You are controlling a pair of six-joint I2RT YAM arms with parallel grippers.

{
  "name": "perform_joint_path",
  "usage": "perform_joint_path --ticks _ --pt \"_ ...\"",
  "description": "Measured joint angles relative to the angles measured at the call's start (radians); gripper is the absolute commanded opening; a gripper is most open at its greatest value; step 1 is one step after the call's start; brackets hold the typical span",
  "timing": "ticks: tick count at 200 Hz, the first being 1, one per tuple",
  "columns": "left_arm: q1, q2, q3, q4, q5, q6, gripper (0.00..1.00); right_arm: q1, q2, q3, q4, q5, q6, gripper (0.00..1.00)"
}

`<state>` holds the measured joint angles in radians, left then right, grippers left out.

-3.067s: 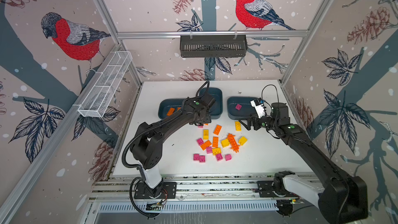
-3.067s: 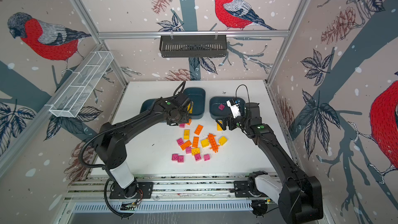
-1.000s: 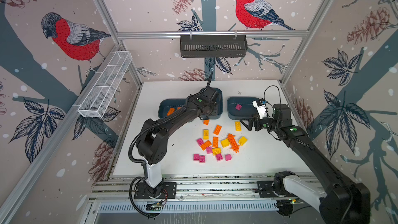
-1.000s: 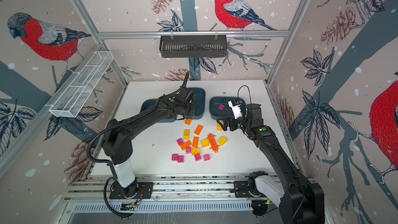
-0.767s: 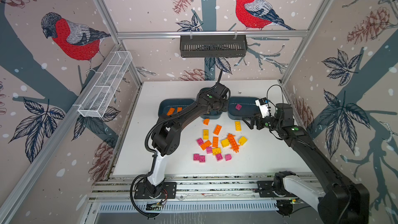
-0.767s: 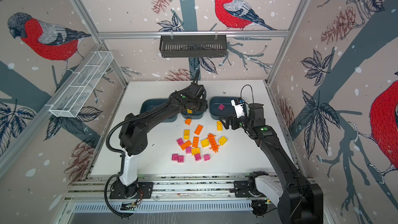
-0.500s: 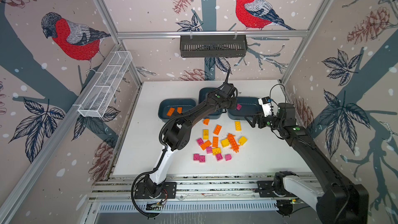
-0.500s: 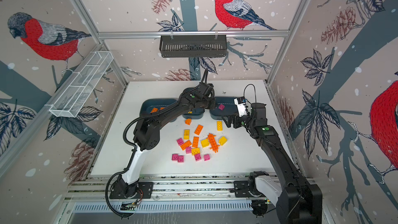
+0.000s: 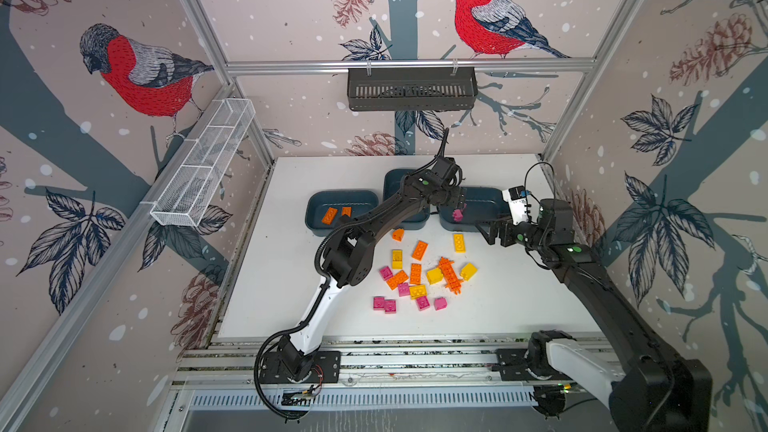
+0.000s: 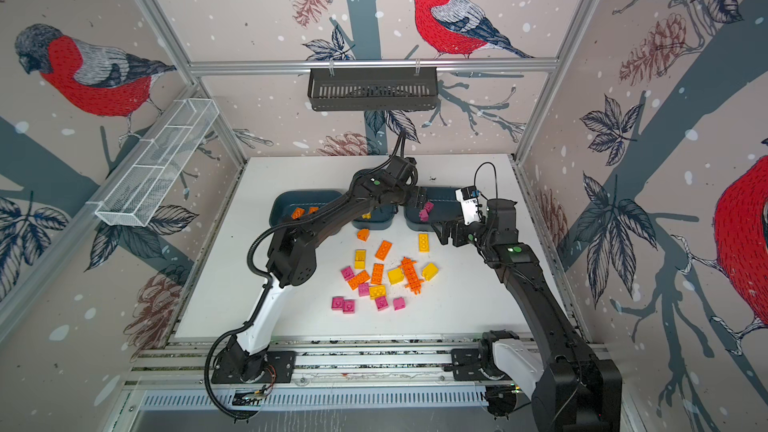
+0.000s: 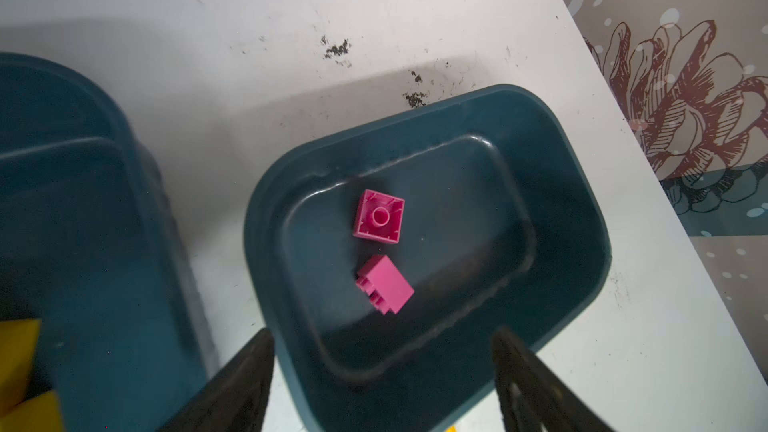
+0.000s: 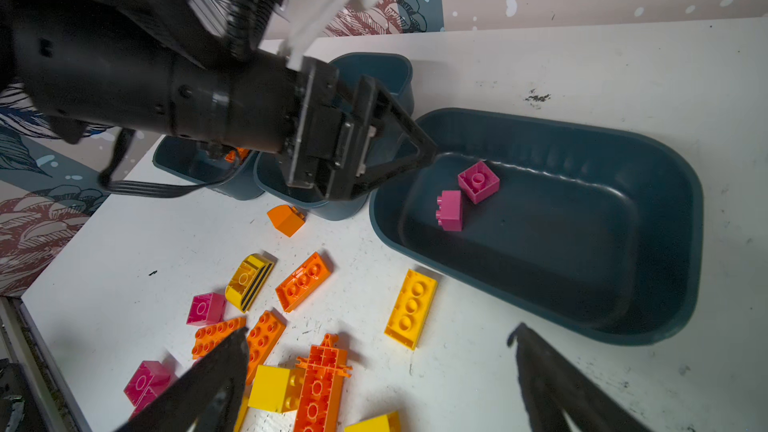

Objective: Sort the legos into containers by color
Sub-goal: 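Carry the magenta brick to the largest bin and release it, then grasp a small orange curved brick near the bins with the left gripper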

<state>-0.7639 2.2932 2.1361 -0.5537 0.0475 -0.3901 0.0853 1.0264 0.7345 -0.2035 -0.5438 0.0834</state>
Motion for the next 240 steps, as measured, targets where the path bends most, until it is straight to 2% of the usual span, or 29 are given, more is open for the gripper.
perform_joint_path --ticks 22,66,104,132,176,240 --pt "0.0 -0.14 -0.14 -0.023 -0.025 0.016 0.82 0.0 0.0 -0.006 0.003 -0.008 0.003 0.99" --pt "-0.003 -0.427 -0.545 -0.026 -0.058 0.011 0.82 0.004 0.002 -0.021 0.014 -0.033 0.018 1.0" --pt "-0.003 -0.571 -0.82 0.043 -0.116 -0.018 0.81 0.007 0.004 -0.033 0.023 -0.045 0.018 0.99" --pt "0.005 -0.609 -0.964 0.107 -0.168 -0.023 0.81 0.014 0.004 -0.039 0.025 -0.049 0.018 0.99" --pt "0.048 -0.618 -1.095 0.259 -0.206 0.003 0.81 0.025 0.002 -0.044 0.024 -0.05 0.018 1.0" --pt "0.101 -0.531 -1.131 0.456 -0.204 0.08 0.8 0.031 -0.006 -0.051 0.022 -0.046 0.018 1.0"
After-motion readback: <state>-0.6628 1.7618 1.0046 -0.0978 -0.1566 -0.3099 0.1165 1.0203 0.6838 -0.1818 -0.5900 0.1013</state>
